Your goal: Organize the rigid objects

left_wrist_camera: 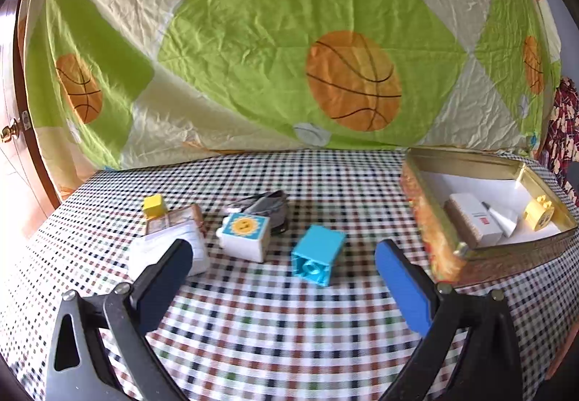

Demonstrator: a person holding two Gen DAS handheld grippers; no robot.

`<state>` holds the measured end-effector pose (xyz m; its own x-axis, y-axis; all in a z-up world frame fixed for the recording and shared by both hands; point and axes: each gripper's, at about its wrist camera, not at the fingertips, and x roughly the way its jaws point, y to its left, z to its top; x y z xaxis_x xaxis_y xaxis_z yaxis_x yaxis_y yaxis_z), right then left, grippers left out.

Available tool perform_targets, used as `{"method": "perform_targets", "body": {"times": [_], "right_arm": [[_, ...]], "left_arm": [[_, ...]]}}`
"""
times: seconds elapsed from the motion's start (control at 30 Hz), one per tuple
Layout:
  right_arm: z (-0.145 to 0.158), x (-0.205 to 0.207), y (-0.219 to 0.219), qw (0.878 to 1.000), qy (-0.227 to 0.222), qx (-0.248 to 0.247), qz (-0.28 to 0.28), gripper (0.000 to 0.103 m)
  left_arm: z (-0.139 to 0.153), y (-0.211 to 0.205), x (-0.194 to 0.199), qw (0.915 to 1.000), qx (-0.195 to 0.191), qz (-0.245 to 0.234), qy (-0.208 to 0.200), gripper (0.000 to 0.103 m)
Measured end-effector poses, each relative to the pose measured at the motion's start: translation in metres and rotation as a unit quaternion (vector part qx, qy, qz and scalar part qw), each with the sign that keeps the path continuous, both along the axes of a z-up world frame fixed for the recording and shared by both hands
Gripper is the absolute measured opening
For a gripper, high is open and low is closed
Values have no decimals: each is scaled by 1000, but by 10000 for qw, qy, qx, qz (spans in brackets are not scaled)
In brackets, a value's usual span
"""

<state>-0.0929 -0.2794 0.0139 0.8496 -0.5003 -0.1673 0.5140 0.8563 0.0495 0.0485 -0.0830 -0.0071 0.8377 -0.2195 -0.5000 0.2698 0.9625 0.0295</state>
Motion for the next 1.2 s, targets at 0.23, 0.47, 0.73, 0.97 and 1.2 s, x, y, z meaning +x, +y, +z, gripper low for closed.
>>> {"method": "perform_targets", "body": {"times": [0.23,0.47,0.73,0.97,1.2], "right_arm": [[-5,19,45,9987,234,17,460,91],[-11,40,92,9944,460,201,931,91],[-13,54,132,9886,655,-234,1336,91],[-15,58,126,9873,749,-50,1399,91],[-19,69,127,9829,993,35,1551,91]], "left_arm": [[-7,55,29,9982,-139,497,293,102],[-18,98,59,9930,-448,764,775,102],[-35,99,96,9852,-548,812,1408,102],[-49,94,121,9779,-506,882,1829,101],[-57,82,132,9769,-212,813,1965,90]]}}
